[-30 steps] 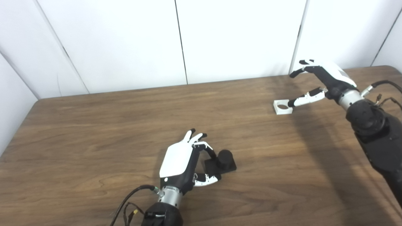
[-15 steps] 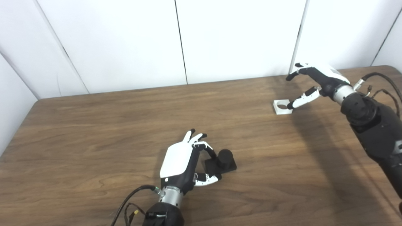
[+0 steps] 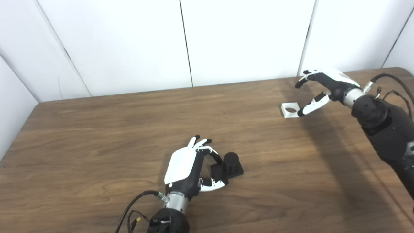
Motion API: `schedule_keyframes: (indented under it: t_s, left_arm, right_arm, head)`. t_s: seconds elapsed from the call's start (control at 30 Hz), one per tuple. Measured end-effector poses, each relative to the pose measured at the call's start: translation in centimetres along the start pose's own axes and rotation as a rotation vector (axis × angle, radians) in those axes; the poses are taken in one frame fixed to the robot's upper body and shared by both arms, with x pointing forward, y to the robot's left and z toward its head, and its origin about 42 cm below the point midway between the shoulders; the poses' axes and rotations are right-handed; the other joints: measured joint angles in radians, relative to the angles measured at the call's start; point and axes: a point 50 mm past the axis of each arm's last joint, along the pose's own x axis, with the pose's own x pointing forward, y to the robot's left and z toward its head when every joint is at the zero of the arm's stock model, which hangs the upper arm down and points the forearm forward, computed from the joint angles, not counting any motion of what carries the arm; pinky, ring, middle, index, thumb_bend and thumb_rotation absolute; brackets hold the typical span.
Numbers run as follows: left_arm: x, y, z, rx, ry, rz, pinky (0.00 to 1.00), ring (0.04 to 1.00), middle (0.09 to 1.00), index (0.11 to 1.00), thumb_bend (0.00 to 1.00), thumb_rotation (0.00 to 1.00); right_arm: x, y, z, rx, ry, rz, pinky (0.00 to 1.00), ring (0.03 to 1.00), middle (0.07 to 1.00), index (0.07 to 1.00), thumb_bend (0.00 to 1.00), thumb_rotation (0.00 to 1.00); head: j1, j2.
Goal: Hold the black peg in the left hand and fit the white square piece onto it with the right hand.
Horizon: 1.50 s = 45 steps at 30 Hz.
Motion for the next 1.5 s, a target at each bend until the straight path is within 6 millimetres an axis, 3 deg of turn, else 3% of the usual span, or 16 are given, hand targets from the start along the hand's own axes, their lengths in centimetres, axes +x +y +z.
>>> schedule_keyframes:
  t_s: [0.33, 0.9, 1.27, 1.5]
  left_arm:
    - [0.0, -0.1, 0.1, -0.003, 0.002, -0.002, 0.86, 0.987, 0.886, 0.489, 0.51, 0.07]
    - [0.0, -0.1, 0.2, 0.0, -0.001, -0.001, 0.85, 0.985, 0.893, 0.49, 0.51, 0.07]
    - [0.0, -0.1, 0.1, 0.002, -0.002, 0.001, 0.85, 0.992, 0.895, 0.489, 0.51, 0.08]
    - [-0.1, 0.0, 0.2, 0.002, -0.002, 0.001, 0.85, 0.99, 0.894, 0.489, 0.51, 0.08]
  right_arm:
    - [0.2, -0.6, 0.2, -0.035, -0.002, 0.009, 0.95, 1.0, 0.947, 0.702, 0.92, 0.21]
    - [1.0, 2.0, -0.3, -0.051, 0.032, 0.078, 1.0, 1.0, 0.949, 0.705, 0.92, 0.21]
    - [1.7, 2.4, -0.6, -0.05, 0.06, 0.093, 0.92, 1.0, 0.952, 0.713, 0.93, 0.25]
    - [2.4, 2.8, 0.0, -0.038, 0.061, 0.085, 0.92, 1.0, 0.951, 0.709, 0.93, 0.24]
  head:
    - [-0.003, 0.002]
    - [0.002, 0.009]
    - [0.014, 0.005]
    - [0.021, 0.008]
